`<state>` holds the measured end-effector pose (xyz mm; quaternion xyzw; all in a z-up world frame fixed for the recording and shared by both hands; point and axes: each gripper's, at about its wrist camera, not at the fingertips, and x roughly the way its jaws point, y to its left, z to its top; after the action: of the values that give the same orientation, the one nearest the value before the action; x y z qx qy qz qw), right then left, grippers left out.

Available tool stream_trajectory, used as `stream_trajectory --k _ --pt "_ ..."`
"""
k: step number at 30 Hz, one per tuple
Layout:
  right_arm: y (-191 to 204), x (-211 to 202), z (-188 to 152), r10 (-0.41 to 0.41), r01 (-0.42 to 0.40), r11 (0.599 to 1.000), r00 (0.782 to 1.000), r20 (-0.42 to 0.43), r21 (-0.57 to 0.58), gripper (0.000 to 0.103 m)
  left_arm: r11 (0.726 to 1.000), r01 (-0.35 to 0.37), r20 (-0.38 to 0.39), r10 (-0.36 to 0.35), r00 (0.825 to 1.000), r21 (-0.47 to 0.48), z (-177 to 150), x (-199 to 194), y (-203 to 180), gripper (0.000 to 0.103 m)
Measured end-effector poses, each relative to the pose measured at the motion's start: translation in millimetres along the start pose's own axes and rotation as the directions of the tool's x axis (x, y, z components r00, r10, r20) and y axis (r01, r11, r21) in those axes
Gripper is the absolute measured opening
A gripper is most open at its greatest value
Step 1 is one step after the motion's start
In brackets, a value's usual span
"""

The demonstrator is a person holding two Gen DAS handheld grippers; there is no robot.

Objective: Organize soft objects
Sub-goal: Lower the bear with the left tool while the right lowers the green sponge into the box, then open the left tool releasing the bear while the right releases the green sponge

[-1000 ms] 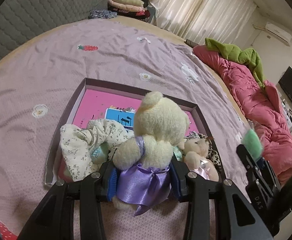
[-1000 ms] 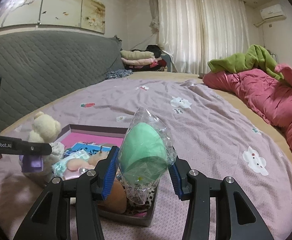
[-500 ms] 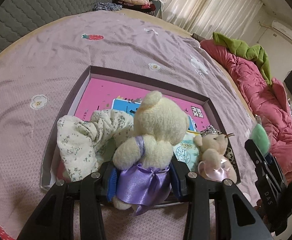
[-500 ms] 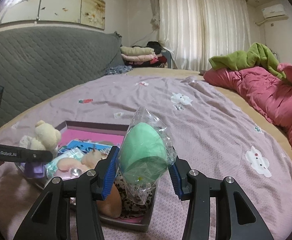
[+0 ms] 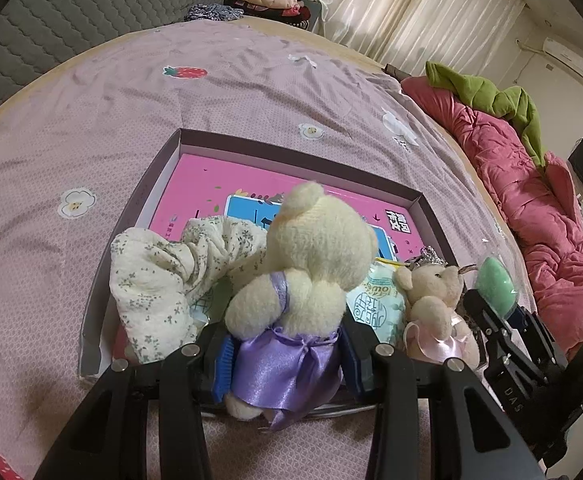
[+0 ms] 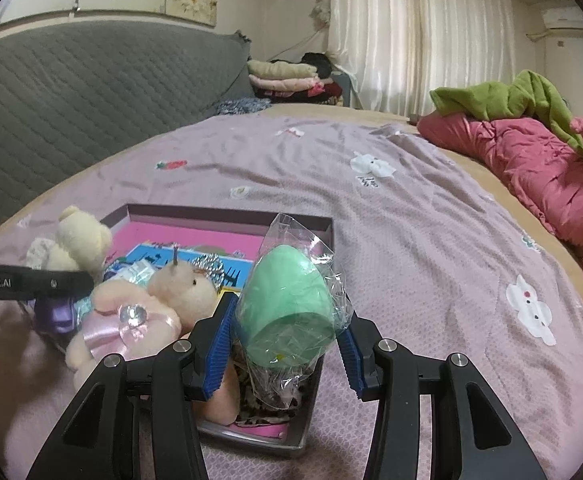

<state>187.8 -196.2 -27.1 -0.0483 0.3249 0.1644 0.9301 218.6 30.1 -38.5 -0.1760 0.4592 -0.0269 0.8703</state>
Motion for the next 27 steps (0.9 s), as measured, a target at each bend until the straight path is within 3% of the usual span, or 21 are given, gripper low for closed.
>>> stream_trajectory --k 8,17,20,24,27 --pt "13.6 2.7 -3.3 0.004 -0.005 0.998 1.000 -0.018 -0.061 0.049 1.000 -0.002 -0.005 0.002 1.000 -0.001 0.1 0.0 0.5 0.044" --pt "11.4 4.0 -5.1 0.008 -0.010 0.999 0.999 -0.033 -0.052 0.050 1.000 -0.013 -0.010 0.013 1.000 0.003 1.4 1.8 -1.1 0.045" --pt "7.4 3.4 -4.7 0.015 -0.016 0.999 0.999 -0.029 -0.032 0.054 1.000 -0.016 -0.011 0.016 1.000 0.000 2.9 2.2 -1.1 0.045" --pt "1.1 -0.3 -2.6 0.039 -0.039 0.999 0.999 -0.004 0.009 0.069 1.000 -0.019 -0.008 0.019 1.000 0.006 3.8 2.7 -1.7 0.047" --pt "-0.2 -3.1 -1.2 0.055 -0.055 0.998 0.998 0.013 0.021 0.070 1.000 -0.024 -0.007 0.024 1.000 0.012 4.1 2.4 -2.2 0.048"
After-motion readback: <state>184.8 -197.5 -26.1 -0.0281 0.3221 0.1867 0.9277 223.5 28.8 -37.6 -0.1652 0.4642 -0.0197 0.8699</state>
